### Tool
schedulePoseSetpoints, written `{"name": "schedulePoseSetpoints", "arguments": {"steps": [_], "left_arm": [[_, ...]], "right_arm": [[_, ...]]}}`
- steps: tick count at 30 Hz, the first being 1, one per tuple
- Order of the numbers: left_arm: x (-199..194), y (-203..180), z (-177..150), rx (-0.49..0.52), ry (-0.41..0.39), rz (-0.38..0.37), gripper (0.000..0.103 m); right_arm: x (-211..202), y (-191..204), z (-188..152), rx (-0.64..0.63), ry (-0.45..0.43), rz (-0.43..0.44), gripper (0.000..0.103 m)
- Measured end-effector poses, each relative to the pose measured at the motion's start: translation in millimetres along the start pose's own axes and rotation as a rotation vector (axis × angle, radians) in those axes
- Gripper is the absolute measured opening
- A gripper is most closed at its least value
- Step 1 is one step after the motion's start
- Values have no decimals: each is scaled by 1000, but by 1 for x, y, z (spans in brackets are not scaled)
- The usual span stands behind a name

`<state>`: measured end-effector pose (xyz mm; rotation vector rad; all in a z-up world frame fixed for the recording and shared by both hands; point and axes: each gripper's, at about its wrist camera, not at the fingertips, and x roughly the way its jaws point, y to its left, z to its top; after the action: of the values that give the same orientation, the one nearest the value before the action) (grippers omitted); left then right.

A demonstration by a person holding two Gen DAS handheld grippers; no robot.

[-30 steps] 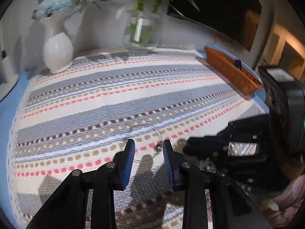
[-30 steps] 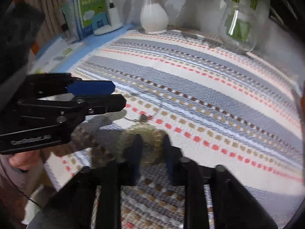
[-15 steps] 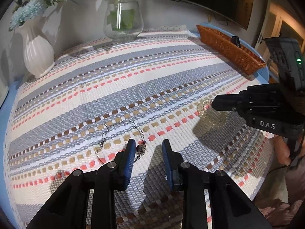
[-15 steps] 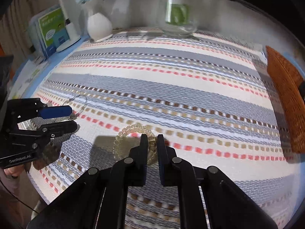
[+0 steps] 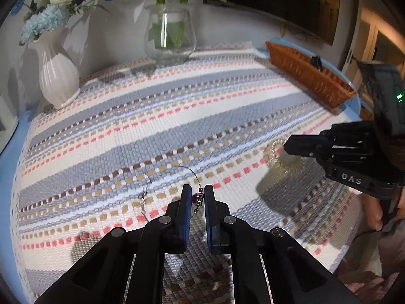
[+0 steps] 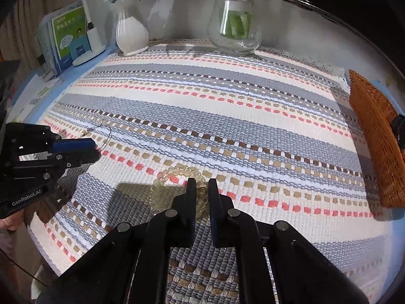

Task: Organize jewelry
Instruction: 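Grasp the thin chain with the left tool while the right tool grasps the clear beaded bracelet, then carry the chain and beaded bracelet to the basket and open both tools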

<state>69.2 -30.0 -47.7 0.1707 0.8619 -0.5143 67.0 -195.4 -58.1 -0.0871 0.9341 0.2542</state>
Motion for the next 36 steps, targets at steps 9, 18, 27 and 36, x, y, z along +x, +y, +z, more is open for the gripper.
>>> {"name": "schedulePoseSetpoints", "arguments": {"steps": [9, 18, 27, 36], "left_arm": [[-28, -10, 27, 7, -88, -106, 10], [-42, -22, 78, -56, -157, -357, 10], [-19, -85, 146, 44, -150, -400, 10], [37, -159, 227, 102, -144, -490, 10]], "right_arm": [[-30, -30, 5, 95, -63, 50, 10], [-59, -84, 2, 247, -121, 120, 10], [-106, -149, -1, 346, -232, 70, 10], [-146, -253, -6, 520, -307, -137, 10]]}}
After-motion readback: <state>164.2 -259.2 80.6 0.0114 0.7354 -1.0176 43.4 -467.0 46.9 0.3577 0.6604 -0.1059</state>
